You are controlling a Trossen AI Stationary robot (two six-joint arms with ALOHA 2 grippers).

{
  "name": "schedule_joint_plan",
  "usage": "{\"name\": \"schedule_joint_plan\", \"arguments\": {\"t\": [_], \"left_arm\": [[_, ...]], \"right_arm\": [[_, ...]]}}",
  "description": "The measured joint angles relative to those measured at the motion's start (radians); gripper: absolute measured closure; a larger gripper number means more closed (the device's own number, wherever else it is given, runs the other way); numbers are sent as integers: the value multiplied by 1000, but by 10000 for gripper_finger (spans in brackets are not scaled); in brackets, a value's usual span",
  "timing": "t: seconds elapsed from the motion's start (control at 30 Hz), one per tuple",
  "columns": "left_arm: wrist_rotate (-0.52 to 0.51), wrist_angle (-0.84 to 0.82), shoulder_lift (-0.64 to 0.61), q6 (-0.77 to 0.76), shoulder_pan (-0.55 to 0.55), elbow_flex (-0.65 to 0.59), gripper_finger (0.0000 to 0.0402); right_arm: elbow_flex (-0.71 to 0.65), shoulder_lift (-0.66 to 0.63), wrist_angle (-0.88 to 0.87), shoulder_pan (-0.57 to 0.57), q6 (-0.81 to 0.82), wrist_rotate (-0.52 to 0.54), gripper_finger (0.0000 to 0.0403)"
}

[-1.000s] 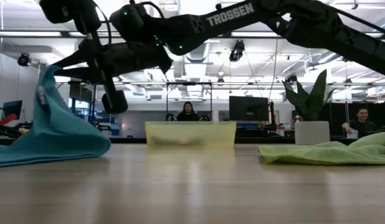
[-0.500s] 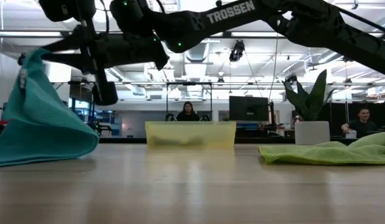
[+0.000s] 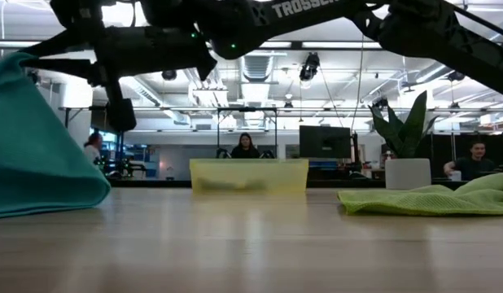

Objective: Fold microfiber towels
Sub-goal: Fold the blue microfiber cloth

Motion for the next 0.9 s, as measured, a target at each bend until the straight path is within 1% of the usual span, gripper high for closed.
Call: {"name": "schedule_joint_plan", "arguments": {"t": [0.3,0.5,0.6,0.73,0.8,0.9], "left_arm": [[23,-7,-20,0,0,-7,228],[23,-18,-32,0,0,-8,228],[23,-18,-34,0,0,-8,228],[23,-18,-32,1,0,-8,228],[22,-19,-32,1,0,-9,228],[22,-19,-30,1,0,-9,228]], "right_arm": [[0,32,14,19,37,1,394],[-1,41,26,26,24,2,394],[-1,43,102,26,31,-4,394],[-2,43,270,27,39,-4,394],[0,42,258,28,40,-6,394],[-1,43,116,31,18,-6,394]]}}
